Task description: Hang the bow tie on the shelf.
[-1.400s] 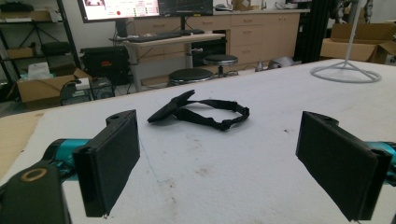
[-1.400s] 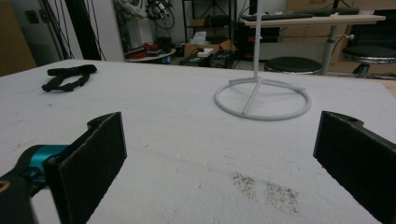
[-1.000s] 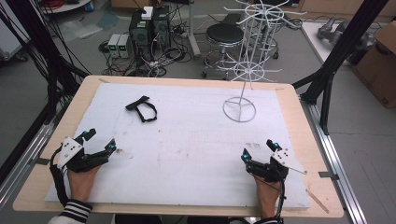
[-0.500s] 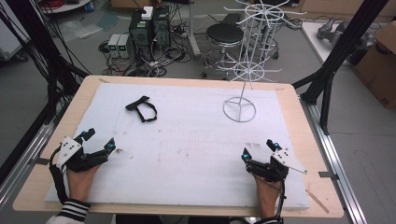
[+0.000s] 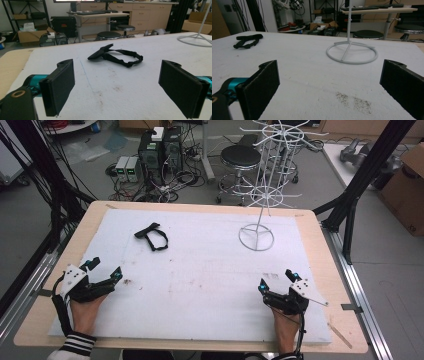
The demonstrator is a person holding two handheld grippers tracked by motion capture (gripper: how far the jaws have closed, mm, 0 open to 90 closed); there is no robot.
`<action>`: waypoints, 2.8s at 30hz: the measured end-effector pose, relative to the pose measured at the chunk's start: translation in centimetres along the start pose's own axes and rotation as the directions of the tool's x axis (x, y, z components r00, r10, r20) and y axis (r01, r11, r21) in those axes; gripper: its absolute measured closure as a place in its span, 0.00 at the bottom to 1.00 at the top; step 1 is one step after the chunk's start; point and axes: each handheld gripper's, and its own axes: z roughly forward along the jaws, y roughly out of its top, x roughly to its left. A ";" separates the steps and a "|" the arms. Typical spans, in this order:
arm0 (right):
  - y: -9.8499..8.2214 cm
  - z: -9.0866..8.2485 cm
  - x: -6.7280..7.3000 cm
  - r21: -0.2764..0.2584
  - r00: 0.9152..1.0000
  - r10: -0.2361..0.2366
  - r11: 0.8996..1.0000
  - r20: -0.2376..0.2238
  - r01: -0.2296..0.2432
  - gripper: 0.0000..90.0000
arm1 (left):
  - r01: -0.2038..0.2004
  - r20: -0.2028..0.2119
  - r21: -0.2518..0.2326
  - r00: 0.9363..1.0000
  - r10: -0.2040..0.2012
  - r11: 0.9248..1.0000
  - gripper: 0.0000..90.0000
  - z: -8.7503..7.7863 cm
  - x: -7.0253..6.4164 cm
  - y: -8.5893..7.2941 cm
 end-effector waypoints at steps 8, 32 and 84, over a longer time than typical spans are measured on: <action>0.0 0.0 -0.1 0.001 1.000 0.001 1.000 0.000 -0.001 0.02 | 0.012 0.041 0.080 0.999 -0.015 0.997 0.16 0.4 0.7 2.0; 0.0 0.0 0.0 -0.004 1.000 0.001 1.000 0.001 -0.001 0.02 | -0.187 0.167 0.320 0.976 0.139 0.929 0.16 7.6 2.1 9.2; 0.0 0.0 -0.1 -0.004 1.000 0.017 1.000 0.004 -0.017 0.02 | -0.353 0.201 0.608 0.935 0.293 0.711 0.29 19.0 2.8 5.3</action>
